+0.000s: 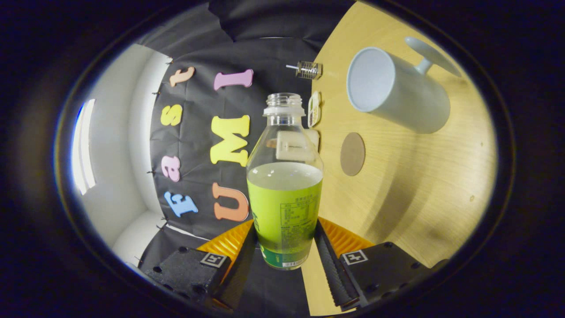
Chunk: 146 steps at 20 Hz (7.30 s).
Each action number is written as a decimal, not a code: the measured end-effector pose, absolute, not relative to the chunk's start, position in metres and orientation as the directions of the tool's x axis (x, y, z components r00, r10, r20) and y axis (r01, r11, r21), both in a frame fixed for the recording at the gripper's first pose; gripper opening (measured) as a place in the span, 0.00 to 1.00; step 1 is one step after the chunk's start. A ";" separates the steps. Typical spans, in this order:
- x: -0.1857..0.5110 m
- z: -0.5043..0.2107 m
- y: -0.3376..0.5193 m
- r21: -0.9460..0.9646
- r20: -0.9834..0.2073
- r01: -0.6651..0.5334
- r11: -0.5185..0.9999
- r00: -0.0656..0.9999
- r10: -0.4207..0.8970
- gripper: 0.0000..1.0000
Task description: Take the bottle from table, then pour the juice into the cup, finally place the bottle on the coaster
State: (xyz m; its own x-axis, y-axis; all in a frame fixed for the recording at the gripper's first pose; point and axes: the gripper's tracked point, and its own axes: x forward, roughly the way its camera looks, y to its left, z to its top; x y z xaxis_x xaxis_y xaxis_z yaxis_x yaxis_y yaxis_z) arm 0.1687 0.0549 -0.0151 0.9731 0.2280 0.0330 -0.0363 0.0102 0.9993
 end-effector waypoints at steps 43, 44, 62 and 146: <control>0.186 0.031 0.039 0.880 0.163 -0.069 -0.469 0.973 0.163 0.80; 0.186 0.033 0.039 0.873 0.168 -0.071 -0.482 0.972 0.162 0.80; 0.186 0.061 0.025 0.794 0.257 -0.151 -0.588 0.961 0.100 0.79; 0.222 0.016 -0.023 0.136 -0.114 0.219 0.966 0.972 -0.204 0.81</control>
